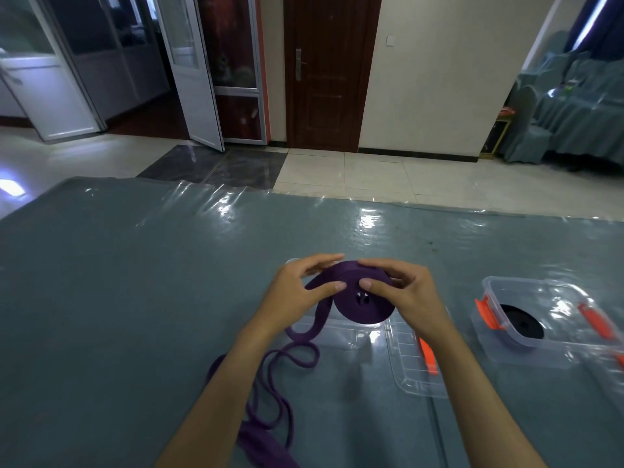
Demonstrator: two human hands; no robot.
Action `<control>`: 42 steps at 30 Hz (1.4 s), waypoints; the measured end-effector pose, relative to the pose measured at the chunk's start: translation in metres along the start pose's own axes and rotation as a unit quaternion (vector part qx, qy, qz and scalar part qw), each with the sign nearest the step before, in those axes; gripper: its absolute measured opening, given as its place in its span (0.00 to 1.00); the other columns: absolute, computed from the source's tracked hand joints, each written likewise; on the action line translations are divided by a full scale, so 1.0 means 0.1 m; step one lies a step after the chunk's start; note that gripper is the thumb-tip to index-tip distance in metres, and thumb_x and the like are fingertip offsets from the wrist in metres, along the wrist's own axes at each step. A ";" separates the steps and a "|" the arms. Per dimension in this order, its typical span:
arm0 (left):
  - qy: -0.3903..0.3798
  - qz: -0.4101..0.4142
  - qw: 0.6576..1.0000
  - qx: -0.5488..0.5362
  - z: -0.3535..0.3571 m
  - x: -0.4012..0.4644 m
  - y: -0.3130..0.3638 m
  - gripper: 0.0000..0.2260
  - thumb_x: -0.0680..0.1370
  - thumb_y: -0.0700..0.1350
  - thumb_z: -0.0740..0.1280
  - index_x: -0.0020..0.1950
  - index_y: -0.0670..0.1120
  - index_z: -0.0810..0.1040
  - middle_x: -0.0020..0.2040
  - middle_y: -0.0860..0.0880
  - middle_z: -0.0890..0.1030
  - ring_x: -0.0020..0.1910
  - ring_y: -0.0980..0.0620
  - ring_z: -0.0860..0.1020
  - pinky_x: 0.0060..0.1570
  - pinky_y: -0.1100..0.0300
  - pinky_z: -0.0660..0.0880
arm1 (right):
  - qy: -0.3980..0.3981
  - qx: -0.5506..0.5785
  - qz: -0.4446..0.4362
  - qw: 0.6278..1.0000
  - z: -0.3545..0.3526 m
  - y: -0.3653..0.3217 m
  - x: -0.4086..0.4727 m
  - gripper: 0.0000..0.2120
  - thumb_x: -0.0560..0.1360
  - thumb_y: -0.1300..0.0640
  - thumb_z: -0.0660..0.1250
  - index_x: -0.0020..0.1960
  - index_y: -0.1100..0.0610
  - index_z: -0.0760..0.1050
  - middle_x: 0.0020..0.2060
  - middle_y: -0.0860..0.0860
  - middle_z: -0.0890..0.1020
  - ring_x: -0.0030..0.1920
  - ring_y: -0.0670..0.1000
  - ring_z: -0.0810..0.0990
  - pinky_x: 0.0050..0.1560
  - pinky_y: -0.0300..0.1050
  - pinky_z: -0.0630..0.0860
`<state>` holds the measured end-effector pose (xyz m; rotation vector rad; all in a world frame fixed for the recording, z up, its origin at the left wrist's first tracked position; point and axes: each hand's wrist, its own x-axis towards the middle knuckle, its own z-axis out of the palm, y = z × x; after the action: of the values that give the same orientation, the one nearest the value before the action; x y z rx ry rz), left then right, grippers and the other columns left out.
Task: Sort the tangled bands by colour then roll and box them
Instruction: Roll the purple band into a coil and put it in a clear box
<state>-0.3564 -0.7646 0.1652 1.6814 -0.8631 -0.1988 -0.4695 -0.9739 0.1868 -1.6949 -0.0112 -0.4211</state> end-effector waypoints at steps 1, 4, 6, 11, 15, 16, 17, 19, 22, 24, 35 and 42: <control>0.010 -0.002 0.999 0.038 -0.03 -0.04 -0.05 0.21 0.75 0.57 0.78 0.68 0.63 0.81 0.63 0.63 0.84 0.65 0.62 0.80 0.66 0.68 0.74 | 0.015 0.007 0.008 1.000 -0.01 0.03 -0.01 0.16 0.71 0.55 0.81 0.58 0.45 0.87 0.54 0.50 0.89 0.54 0.53 0.88 0.53 0.46 0.85; 0.081 -0.030 0.995 0.043 -0.08 -0.18 -0.26 0.19 0.75 0.56 0.79 0.64 0.68 0.81 0.61 0.64 0.84 0.63 0.62 0.81 0.62 0.70 0.75 | 0.057 0.029 0.024 0.998 -0.05 0.09 -0.01 0.17 0.71 0.53 0.82 0.59 0.46 0.87 0.53 0.51 0.89 0.54 0.54 0.89 0.52 0.45 0.85; 0.136 -0.091 0.986 0.010 -0.10 -0.25 -0.42 0.18 0.75 0.51 0.80 0.62 0.65 0.81 0.59 0.60 0.85 0.60 0.58 0.83 0.60 0.62 0.80 | 0.073 0.045 0.024 0.996 -0.07 0.10 -0.01 0.18 0.72 0.54 0.81 0.61 0.47 0.86 0.53 0.52 0.89 0.54 0.54 0.89 0.51 0.42 0.85; 0.144 -0.199 0.969 -0.030 -0.09 -0.34 -0.71 0.09 0.76 0.42 0.79 0.50 0.56 0.87 0.46 0.52 0.89 0.48 0.48 0.88 0.58 0.43 0.84 | 0.098 0.072 0.018 0.992 -0.09 0.10 0.01 0.18 0.72 0.53 0.80 0.61 0.47 0.86 0.54 0.52 0.89 0.55 0.53 0.88 0.51 0.41 0.84; 0.227 -0.166 0.952 -0.123 -0.05 -0.37 -0.62 0.04 0.70 0.53 0.81 0.44 0.58 0.90 0.43 0.47 0.88 0.39 0.47 0.88 0.47 0.52 0.86 | 0.123 0.074 0.015 0.990 -0.12 0.12 0.04 0.18 0.72 0.53 0.80 0.61 0.48 0.86 0.53 0.52 0.89 0.54 0.53 0.88 0.49 0.40 0.84; 0.237 -0.160 0.948 -0.141 -0.07 -0.37 -0.60 0.07 0.70 0.56 0.81 0.46 0.57 0.90 0.43 0.45 0.89 0.39 0.47 0.88 0.43 0.57 0.85 | 0.132 0.070 0.015 0.989 -0.14 0.12 0.05 0.18 0.71 0.52 0.80 0.61 0.48 0.86 0.53 0.52 0.89 0.53 0.53 0.89 0.49 0.40 0.84; 0.243 -0.154 0.945 -0.155 -0.09 -0.37 -0.58 0.11 0.70 0.58 0.81 0.48 0.55 0.90 0.42 0.44 0.89 0.39 0.46 0.89 0.42 0.60 0.84 | 0.142 0.067 0.016 0.988 -0.15 0.13 0.05 0.18 0.71 0.52 0.80 0.61 0.48 0.86 0.52 0.52 0.89 0.52 0.53 0.89 0.48 0.40 0.84; 0.266 -0.148 0.937 -0.169 -0.13 -0.37 -0.53 0.15 0.70 0.58 0.82 0.48 0.50 0.88 0.41 0.43 0.89 0.40 0.45 0.89 0.41 0.61 0.84 | 0.156 0.063 0.022 0.985 -0.18 0.17 0.07 0.17 0.72 0.54 0.80 0.61 0.49 0.86 0.52 0.53 0.89 0.52 0.53 0.89 0.49 0.41 0.84; 0.295 -0.137 0.919 -0.223 -0.15 -0.33 -0.44 0.12 0.70 0.56 0.81 0.45 0.50 0.87 0.42 0.44 0.89 0.41 0.49 0.89 0.42 0.63 0.83 | 0.166 0.050 0.024 0.985 -0.18 0.23 0.09 0.16 0.74 0.58 0.79 0.60 0.48 0.86 0.51 0.52 0.90 0.51 0.52 0.89 0.49 0.41 0.84; 0.287 -0.113 0.912 -0.269 -0.16 -0.29 -0.37 0.09 0.70 0.56 0.81 0.46 0.55 0.87 0.41 0.47 0.89 0.40 0.53 0.87 0.44 0.65 0.82 | 0.173 0.051 0.026 0.983 -0.16 0.27 0.10 0.15 0.74 0.60 0.79 0.59 0.48 0.87 0.50 0.51 0.90 0.50 0.51 0.89 0.48 0.39 0.83; 0.238 -0.183 0.897 -0.324 -0.26 -0.25 -0.52 0.09 0.78 0.51 0.76 0.53 0.48 0.84 0.37 0.48 0.84 0.36 0.52 0.82 0.43 0.57 0.81 | 0.156 0.029 0.007 0.987 -0.08 0.22 0.12 0.14 0.75 0.59 0.79 0.57 0.44 0.86 0.52 0.51 0.89 0.53 0.52 0.88 0.50 0.44 0.85; 0.043 -0.265 0.962 -0.059 -0.30 -0.26 -0.47 0.22 0.78 0.36 0.73 0.71 0.52 0.80 0.70 0.45 0.80 0.73 0.48 0.76 0.75 0.46 0.72 | 0.110 0.018 0.003 0.994 0.02 0.09 0.15 0.13 0.75 0.57 0.78 0.58 0.47 0.86 0.52 0.51 0.89 0.55 0.54 0.88 0.53 0.49 0.86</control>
<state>-0.3381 -0.7228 0.1244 1.7637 -0.3134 -0.5273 -0.4526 -0.9769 0.1819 -1.6059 0.1461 -0.5985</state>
